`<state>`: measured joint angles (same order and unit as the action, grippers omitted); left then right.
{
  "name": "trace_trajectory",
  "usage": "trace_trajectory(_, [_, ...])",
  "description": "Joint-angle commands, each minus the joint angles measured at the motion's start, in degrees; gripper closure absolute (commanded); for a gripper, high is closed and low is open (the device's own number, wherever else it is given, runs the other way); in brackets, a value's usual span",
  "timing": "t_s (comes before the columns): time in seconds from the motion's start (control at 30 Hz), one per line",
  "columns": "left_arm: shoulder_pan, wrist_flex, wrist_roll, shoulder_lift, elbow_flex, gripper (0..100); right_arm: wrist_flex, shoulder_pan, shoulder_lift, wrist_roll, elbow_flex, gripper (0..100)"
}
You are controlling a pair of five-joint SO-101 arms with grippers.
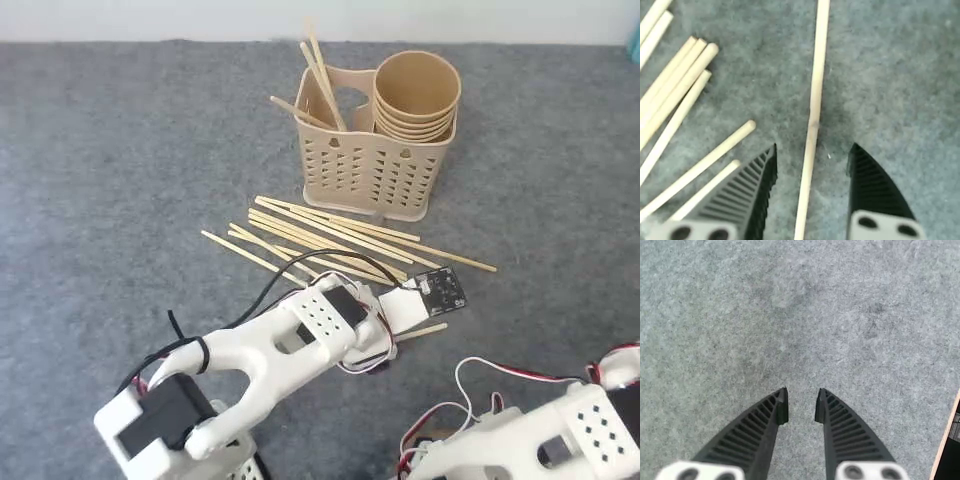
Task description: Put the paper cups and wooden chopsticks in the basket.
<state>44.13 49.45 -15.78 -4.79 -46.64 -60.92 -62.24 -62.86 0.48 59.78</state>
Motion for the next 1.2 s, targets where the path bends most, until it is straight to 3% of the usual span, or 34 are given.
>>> trace_trajectory(0.0, [0.00, 2.29, 1.05, 2.81, 5.05, 78, 1.01, -0.66, -0.40, 1.14, -0.44, 89.1])
trace_trajectory(0.13, [0.62, 8.09, 0.97, 11.69, 13.32, 83, 0.84, -0.75, -0.84, 1.14, -0.44, 89.1])
trace_trajectory(0.3, [0.62, 13.27, 0.70, 19.43, 21.49, 99, 0.66, -0.75, -0.48, 1.23, -0.44, 89.1])
trace_trajectory(0.47, [0.62, 13.19, 0.62, 16.53, 19.30, 99, 0.57, -0.75, -0.40, 1.23, -0.44, 89.1])
trace_trajectory(0.73, [0.62, 14.15, 1.05, -1.05, 10.59, 99, 0.57, -0.75, -0.66, 1.23, -0.44, 89.1])
trace_trajectory(0.93, [0.53, 22.33, 1.14, -17.93, 7.87, 99, 0.48, -0.04, -0.66, 1.23, 0.00, 89.1])
trace_trajectory(1.17, [-2.11, 29.89, 1.14, -37.45, 7.78, 99, -5.41, 6.64, -0.92, 1.23, 0.09, 89.1])
